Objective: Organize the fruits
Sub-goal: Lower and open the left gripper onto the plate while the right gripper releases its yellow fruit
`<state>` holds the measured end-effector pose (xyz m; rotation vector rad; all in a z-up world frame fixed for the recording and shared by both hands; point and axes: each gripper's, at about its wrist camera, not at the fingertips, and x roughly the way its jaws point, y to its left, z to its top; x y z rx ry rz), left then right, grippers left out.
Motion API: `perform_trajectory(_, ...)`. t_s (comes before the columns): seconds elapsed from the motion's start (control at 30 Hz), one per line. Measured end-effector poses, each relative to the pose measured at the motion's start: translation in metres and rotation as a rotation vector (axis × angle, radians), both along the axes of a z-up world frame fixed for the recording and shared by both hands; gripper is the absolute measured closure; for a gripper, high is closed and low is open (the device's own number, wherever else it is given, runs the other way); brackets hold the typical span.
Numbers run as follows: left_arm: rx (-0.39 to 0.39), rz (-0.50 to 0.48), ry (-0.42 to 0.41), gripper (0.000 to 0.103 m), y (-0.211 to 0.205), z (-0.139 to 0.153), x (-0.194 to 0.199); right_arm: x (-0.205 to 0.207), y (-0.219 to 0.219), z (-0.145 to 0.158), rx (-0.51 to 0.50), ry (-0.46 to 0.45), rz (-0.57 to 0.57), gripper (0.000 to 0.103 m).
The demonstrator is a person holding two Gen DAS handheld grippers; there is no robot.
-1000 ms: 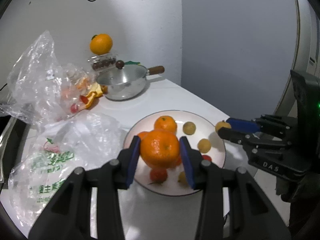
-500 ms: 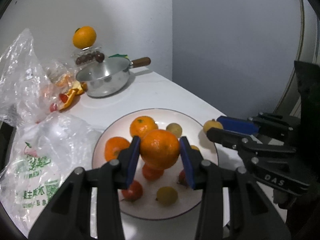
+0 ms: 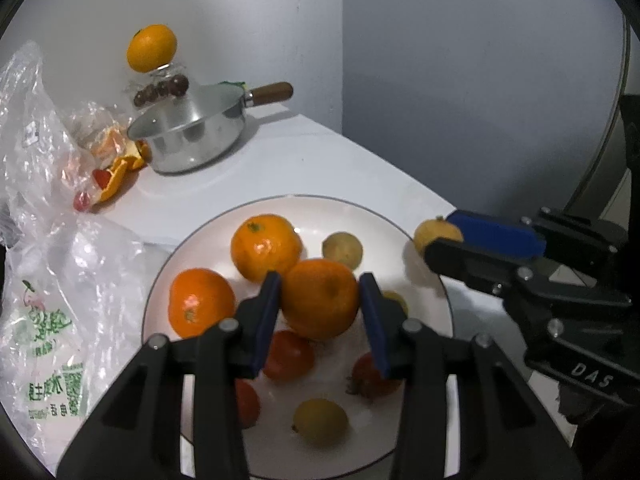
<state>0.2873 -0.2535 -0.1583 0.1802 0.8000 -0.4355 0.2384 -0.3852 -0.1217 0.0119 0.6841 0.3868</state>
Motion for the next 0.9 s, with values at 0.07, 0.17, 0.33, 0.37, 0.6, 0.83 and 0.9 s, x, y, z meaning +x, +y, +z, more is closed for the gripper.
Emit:
perform_trajectory(0.07, 0.003, -0.005, 0.007, 0.062, -0.002, -0.002, 0.001, 0.0, 0.0, -0.001, 0.003, 0.004, 0.001, 0.077)
perform_trajectory(0.17, 0.01, -0.007, 0.013, 0.062, -0.004, -0.005, 0.002, 0.002, 0.001, -0.003, 0.004, 0.011, 0.0, 0.077)
perform_trajectory(0.33, 0.008, 0.0, 0.021, 0.062, -0.003, -0.005, 0.003, 0.004, 0.003, -0.004, 0.0, 0.015, 0.001, 0.077)
perform_trajectory(0.37, 0.008, 0.0, 0.022, 0.061, -0.003, -0.005, 0.003, 0.005, 0.003, -0.005, -0.002, 0.017, 0.001, 0.077)
perform_trajectory(0.6, 0.014, 0.006, 0.011, 0.06, 0.001, 0.001, 0.001, 0.01, 0.008, -0.008, -0.009, 0.024, 0.003, 0.077)
perform_trajectory(0.83, -0.016, 0.022, -0.015, 0.058, 0.012, 0.012, -0.005, 0.01, 0.011, -0.007, -0.009, 0.026, 0.008, 0.077)
perform_trajectory(0.9, -0.031, 0.028, -0.021, 0.057, 0.016, 0.015, -0.006, 0.011, 0.013, -0.008, -0.011, 0.029, 0.011, 0.077)
